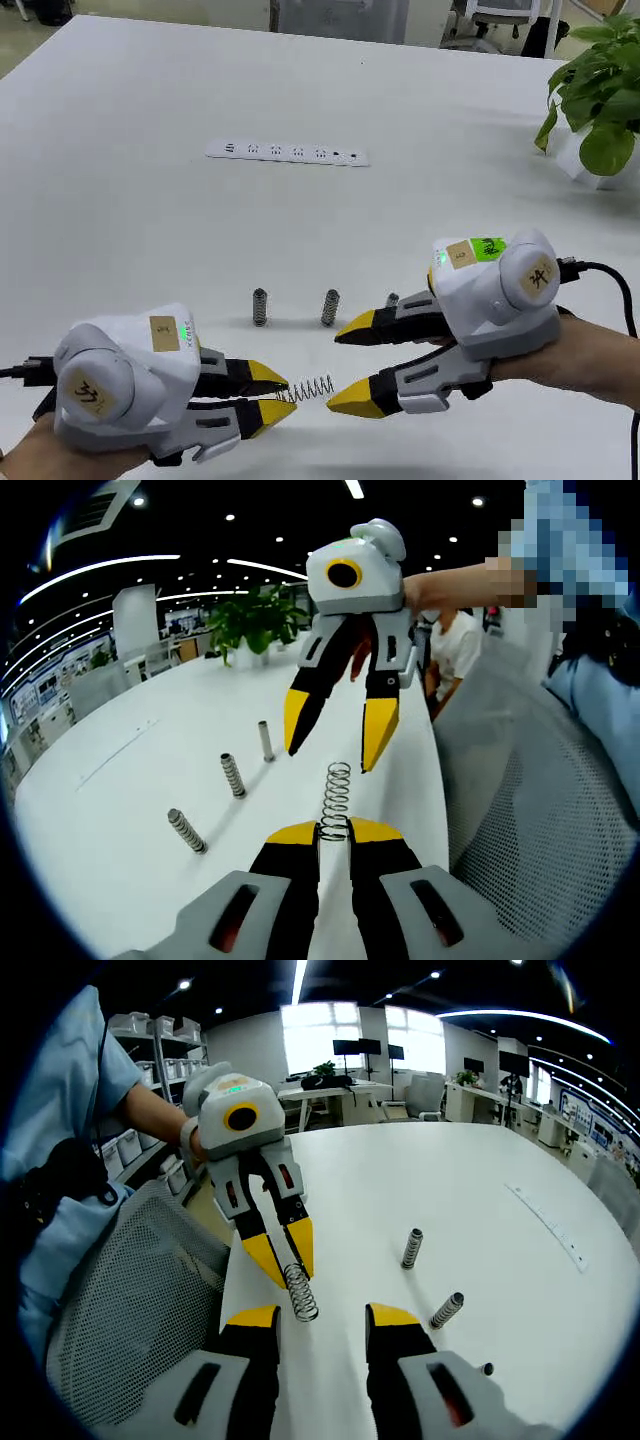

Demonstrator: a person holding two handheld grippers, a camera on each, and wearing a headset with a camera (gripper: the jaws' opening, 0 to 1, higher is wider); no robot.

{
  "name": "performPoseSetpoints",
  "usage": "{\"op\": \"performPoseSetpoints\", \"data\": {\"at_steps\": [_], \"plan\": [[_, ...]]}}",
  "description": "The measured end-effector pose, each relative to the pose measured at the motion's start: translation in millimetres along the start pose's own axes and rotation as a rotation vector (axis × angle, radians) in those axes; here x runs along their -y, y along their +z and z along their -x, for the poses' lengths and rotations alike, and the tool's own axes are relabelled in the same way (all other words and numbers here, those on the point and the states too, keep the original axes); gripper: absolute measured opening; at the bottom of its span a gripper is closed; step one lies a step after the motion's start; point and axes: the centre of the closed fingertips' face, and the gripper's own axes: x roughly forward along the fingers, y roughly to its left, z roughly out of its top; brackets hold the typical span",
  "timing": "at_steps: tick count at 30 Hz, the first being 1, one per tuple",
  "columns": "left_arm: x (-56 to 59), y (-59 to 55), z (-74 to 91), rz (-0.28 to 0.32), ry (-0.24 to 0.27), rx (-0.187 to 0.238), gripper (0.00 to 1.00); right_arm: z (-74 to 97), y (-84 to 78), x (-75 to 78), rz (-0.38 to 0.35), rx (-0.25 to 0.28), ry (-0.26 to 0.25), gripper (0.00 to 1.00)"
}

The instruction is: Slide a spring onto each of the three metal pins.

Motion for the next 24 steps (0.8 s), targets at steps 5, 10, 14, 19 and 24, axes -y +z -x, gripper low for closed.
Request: {"op": "performPoseSetpoints", "data": {"at_steps": [5, 10, 14, 19, 24], "plan": [[3.9, 1.0, 0.9, -0.002, -0.013, 0.001, 0.1, -1.1, -0.6, -7.8, 0.028, -0.015, 0.047, 0.29], [5.5, 3.0, 2.4, -0.003, -0.02, 0.005, 0.1, -2.5, -2.0, -13.5, 0.059, -0.026, 0.079, 0.17], [4.6, 3.9, 3.3, -0.005, -0.018, 0.01, 0.1, -3.8, -0.4, -13.8, 0.064, -0.019, 0.085, 0.12], [4.7, 2.9, 3.9, -0.003, -0.022, 0.008, 0.1, -4.0, 0.3, -14.4, 0.069, -0.025, 0.092, 0.12], [5.3, 1.6, 2.2, 0.001, -0.021, -0.001, 0.1, -2.7, 2.4, -16.5, 0.077, -0.046, 0.093, 0.12]]}}
